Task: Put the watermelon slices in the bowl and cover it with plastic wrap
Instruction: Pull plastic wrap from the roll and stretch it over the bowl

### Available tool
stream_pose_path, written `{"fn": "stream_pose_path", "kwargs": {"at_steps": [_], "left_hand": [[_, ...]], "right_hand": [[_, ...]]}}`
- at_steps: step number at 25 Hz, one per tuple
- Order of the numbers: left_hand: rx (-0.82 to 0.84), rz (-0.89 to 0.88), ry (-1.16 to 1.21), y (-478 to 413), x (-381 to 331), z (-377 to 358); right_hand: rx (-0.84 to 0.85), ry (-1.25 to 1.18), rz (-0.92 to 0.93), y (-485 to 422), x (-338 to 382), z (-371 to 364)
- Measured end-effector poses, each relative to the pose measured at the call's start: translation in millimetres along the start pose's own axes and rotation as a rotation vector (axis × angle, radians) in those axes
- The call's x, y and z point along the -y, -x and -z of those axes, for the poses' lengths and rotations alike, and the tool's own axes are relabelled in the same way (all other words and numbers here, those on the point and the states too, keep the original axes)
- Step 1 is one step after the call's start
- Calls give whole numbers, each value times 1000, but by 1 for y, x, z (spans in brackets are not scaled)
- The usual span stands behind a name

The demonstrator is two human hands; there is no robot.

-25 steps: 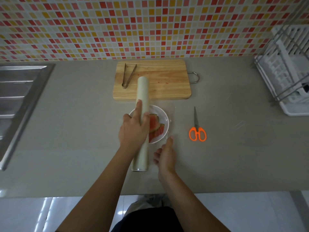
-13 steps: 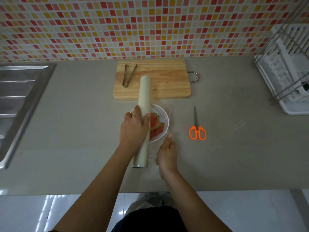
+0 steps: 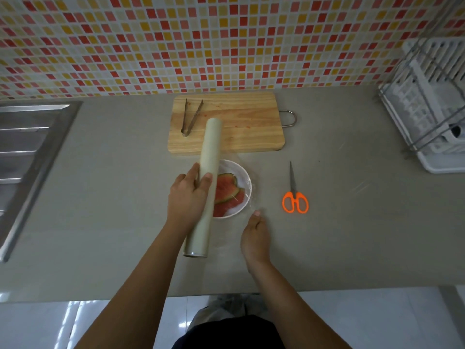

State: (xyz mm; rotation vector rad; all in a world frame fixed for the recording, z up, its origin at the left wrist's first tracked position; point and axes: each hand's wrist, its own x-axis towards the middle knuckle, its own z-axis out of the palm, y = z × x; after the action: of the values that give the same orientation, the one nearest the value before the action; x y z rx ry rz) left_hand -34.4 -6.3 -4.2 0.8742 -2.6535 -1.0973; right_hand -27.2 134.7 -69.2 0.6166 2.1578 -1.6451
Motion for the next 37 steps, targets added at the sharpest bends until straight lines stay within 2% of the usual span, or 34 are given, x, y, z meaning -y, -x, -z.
{"fn": "stream_pose_path", "kwargs": {"at_steps": [2,3,5,6,7,9,10,12,14,16,20,23,26,28,29,31,33,34,37], "left_hand": [[-14,-15,12,1,2,0],[-21,-20,14,2,2,0],[-34,-16,17,1,2,-1],[-37,-11,19,0,2,-1],[-40,-9,19,0,3,-1],[-44,-12,18,1,3,-2],[-50,-14,19,1,3,-3],[-62,-19,17,2,1,-4],[-66,-16,9,2,-1,-5],[-68,-13,2,3,-1,-5],[-53,2,24,3,1,-4],[-47,13,40,2,1,-3],[-57,2,40,4,-2,-5],[-58,1,50,3,-2,-5],[-60,1,53,4,-2,-5],[-70,-2,47,3,-1,-5],[-73,-1,42,2,0,-6],[-71,4,45,2,0,-6],[-50,15,70,0,2,-5]], "right_hand": [[98,26,-71,1,0,3],[120,139,-49,-1,-1,5],[16,353,64,-7,2,10],[-60,362,132,-10,6,15],[-121,283,204,-13,11,18],[-229,-30,362,-15,22,20],[-232,-157,453,-15,27,16],[-127,-228,593,-12,36,3],[-39,-171,662,-20,38,-12],[3,-98,618,-30,34,-21],[102,-338,287,-38,29,-28],[93,-348,112,-39,36,-26],[52,-136,154,-44,44,-20],[-70,-94,249,-50,44,-7],[-64,-107,333,-52,43,2],[198,-118,513,-53,46,14],[529,-18,575,-56,53,21],[644,93,587,-57,60,25],[698,593,743,-71,70,36]]}}
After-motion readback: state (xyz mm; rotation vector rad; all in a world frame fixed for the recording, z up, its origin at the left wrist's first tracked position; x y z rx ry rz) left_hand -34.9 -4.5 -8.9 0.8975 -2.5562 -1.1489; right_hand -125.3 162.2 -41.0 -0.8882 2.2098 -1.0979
